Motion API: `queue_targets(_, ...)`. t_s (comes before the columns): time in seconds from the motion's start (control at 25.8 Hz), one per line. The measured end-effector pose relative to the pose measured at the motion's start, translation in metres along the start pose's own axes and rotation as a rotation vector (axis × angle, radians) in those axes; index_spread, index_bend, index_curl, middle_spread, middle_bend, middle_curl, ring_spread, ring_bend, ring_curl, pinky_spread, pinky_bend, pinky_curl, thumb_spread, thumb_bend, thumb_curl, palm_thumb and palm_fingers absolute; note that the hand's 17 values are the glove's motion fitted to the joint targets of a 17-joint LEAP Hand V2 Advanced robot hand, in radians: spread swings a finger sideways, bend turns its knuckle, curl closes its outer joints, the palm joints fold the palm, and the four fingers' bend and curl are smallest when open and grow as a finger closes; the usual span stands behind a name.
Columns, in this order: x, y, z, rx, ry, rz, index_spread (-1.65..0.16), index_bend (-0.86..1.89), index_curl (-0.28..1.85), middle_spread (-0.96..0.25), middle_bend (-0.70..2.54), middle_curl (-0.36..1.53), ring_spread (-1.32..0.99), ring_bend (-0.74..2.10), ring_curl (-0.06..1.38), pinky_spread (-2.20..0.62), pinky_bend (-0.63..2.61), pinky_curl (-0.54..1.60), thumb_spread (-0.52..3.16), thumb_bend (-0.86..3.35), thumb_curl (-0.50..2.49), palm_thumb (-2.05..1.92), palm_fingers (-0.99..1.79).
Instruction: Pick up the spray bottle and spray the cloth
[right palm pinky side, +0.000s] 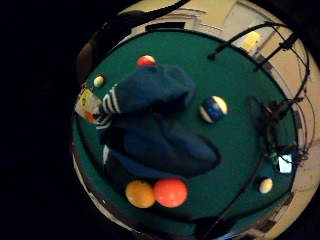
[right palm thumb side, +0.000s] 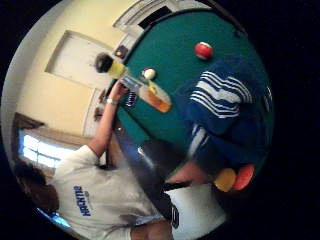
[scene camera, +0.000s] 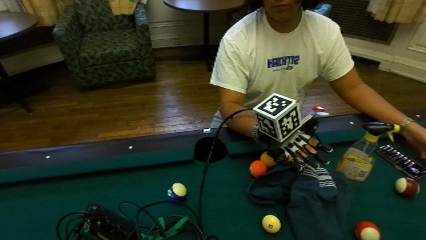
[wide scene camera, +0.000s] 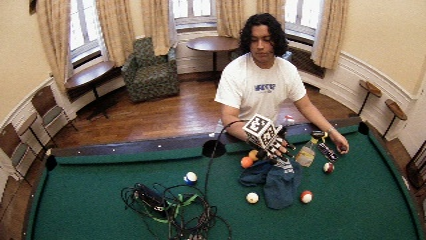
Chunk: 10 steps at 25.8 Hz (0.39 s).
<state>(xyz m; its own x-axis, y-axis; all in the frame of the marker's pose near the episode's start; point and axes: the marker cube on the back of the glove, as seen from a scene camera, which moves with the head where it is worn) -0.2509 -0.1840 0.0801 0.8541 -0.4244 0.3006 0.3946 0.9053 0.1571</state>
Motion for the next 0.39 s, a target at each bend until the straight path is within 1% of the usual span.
queue_targets(0.16,0.010,0.004,-0.003,0.012,0.097,0.049,-0.41,0.12,0.25,-0.13,0.28,0.38,-0.09,0.35,0.31,0.18,0.41,0.36,0.91,-0.05,0.41,0.37,0.26)
queue_targets(0.39,0.018,0.005,-0.005,0.021,0.125,0.072,-0.42,0.12,0.24,-0.13,0.27,0.37,-0.10,0.35,0.31,0.18,0.40,0.35,0.90,-0.04,0.39,0.34,0.26)
